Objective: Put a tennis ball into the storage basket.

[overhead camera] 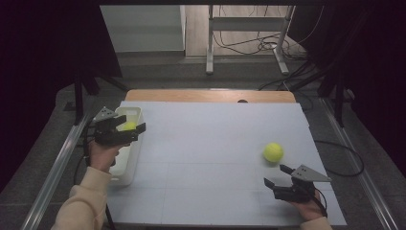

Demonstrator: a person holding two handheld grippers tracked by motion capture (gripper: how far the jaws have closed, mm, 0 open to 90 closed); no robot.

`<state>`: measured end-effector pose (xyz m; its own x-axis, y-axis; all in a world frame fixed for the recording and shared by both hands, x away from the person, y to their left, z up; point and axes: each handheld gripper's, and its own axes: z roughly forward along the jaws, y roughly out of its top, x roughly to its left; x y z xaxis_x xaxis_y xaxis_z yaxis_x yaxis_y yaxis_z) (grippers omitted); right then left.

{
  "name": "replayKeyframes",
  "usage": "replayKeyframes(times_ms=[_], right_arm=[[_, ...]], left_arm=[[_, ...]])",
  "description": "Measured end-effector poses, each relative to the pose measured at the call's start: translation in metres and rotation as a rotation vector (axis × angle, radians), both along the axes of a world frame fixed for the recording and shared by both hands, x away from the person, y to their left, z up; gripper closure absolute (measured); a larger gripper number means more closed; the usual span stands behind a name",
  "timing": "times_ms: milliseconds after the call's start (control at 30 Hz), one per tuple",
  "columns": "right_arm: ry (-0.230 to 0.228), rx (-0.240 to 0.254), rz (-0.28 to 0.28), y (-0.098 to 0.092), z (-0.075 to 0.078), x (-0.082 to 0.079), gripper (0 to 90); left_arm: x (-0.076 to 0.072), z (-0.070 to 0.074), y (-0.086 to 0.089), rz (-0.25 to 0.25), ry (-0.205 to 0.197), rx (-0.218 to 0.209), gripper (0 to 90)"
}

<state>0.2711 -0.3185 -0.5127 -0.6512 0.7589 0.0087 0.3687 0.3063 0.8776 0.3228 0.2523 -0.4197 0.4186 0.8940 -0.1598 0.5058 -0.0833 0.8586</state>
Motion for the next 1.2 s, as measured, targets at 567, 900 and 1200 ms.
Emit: replayKeyframes(times_ms=[567, 900, 1200], right_arm=[[-0.005, 0.000, -0.005, -0.005, 0.000, -0.006, 16.7], [-0.004, 0.000, -0.005, -0.005, -0.001, -0.005, 16.7], [-0.005, -0.001, -0.002, -0.006, 0.000, -0.006, 16.7]], left_arm=[[-0.008, 0.008, -0.023, -0.069, -0.048, -0.041, 13.2], [-0.009, 0.009, -0.041, -0.138, -0.054, -0.054, 13.2], [-0.006, 0.010, -0.058, -0.187, -0.052, -0.038, 13.3]])
